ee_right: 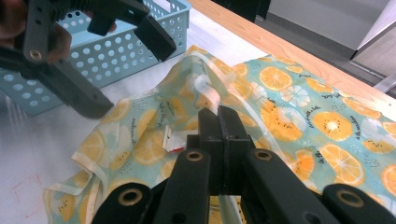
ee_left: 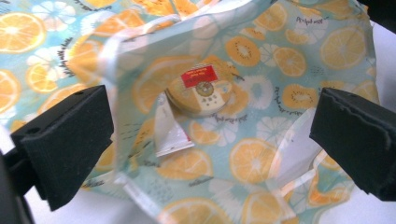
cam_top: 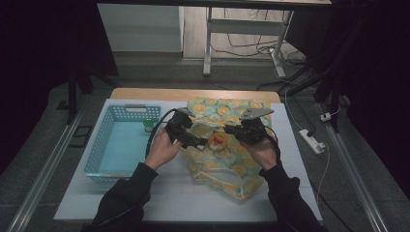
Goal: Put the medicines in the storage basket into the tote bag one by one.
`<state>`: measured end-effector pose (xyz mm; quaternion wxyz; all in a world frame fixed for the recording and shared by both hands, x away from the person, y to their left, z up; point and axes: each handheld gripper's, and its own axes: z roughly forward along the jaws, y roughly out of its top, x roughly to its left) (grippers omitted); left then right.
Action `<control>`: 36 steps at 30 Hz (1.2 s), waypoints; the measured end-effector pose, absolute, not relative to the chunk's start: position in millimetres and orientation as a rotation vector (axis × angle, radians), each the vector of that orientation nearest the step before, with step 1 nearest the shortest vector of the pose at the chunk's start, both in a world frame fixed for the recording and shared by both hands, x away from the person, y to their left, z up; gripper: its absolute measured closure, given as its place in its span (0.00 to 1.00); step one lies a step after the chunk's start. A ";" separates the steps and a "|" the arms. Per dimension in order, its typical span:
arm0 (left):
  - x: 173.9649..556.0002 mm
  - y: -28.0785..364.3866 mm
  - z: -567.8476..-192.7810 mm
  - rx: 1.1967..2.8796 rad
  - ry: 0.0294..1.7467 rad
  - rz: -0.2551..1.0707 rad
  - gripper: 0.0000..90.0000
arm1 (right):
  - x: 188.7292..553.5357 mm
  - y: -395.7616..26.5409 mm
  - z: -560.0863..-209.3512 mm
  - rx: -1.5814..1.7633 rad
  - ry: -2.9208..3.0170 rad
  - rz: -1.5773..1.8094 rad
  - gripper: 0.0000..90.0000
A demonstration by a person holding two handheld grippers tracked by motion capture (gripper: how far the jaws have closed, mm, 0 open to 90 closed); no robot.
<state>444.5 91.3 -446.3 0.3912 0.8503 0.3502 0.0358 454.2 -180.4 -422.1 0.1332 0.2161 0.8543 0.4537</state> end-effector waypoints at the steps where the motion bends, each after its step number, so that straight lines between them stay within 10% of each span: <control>1: 444.0 94.4 -445.9 2.159 0.893 0.100 0.00 | 454.2 -180.4 -422.1 0.627 2.477 1.315 1.00; 36: 444.4 186.6 -440.1 2.098 1.072 0.263 0.00 | 454.3 -179.0 -422.4 0.613 2.477 1.321 1.00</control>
